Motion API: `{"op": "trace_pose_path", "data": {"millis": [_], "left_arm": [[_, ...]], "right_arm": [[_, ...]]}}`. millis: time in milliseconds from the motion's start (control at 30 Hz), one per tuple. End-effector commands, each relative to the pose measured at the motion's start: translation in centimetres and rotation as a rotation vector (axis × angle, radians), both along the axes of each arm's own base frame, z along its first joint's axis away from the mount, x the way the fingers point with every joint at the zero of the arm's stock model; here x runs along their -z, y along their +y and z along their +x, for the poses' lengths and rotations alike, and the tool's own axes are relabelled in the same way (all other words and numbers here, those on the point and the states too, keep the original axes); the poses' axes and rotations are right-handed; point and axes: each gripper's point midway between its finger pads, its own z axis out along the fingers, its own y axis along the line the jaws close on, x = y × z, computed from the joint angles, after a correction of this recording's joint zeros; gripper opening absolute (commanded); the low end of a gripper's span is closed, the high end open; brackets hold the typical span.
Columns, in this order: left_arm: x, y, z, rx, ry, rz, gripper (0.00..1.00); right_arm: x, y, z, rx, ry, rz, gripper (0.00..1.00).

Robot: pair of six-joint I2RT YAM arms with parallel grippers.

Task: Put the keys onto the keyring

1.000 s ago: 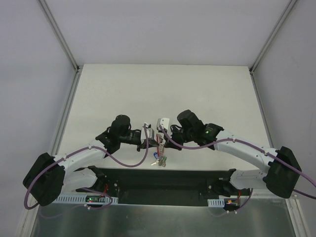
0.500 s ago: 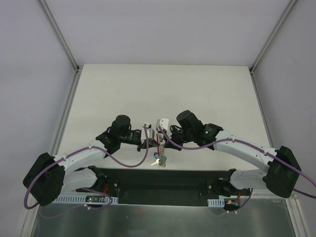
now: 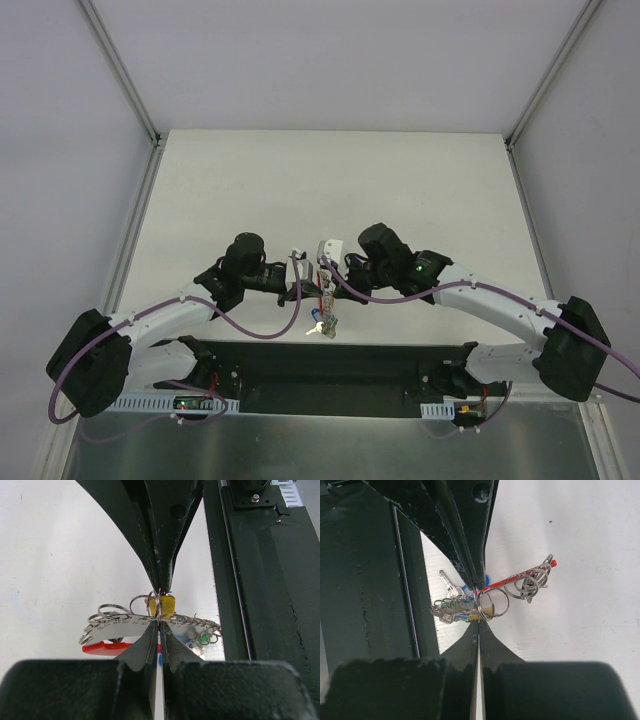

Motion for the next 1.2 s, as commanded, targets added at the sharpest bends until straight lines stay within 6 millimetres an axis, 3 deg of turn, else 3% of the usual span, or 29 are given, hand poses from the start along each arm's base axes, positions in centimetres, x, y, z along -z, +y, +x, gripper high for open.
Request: {"op": "trace_pose_path", "data": {"millis": [0, 1167], "left_arm": [[-2.8, -1.0, 0.2, 0.042, -0.095, -0.074, 0.0], [-2.4, -2.0, -0.8, 0.117, -0.041, -0.068, 0.0]], "right_arm": [[-2.4, 1.1, -0.1, -0.037, -0.043, 0.079, 0.01], [-1.9, 1.7, -0.8, -0.089, -0.092, 0.071, 0.01]]}}
